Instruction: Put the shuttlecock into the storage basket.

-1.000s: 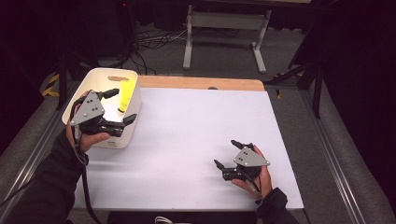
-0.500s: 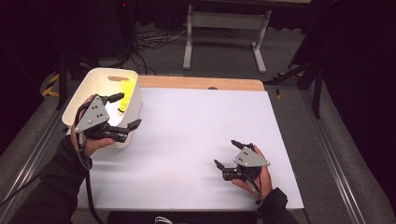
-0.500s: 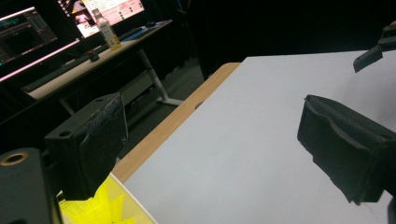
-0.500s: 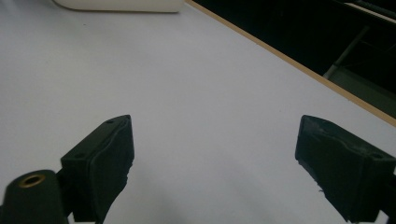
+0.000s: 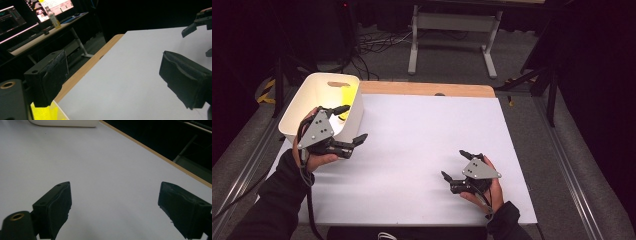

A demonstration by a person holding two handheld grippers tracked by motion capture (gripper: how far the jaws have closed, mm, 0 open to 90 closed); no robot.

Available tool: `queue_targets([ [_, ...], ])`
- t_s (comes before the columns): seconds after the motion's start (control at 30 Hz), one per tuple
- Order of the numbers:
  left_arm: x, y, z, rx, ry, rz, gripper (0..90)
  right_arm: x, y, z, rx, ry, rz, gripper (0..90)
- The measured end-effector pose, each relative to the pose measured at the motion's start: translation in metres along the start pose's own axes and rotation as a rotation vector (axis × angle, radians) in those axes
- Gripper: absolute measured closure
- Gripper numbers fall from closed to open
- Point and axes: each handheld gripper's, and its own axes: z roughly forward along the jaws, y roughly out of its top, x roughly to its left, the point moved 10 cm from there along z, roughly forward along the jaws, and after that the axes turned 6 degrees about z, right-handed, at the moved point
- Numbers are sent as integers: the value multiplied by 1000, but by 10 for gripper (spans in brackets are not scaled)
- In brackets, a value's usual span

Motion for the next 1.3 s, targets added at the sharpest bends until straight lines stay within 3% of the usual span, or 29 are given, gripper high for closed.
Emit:
queue_targets([
  [0.57,-20,-4,2,-14,-34,-6,91,1,1,0,-2,1,-2,123],
  [1.3,-44,-13,9,10,-63,29,90,2,5,-4,-14,-13,-13,125],
])
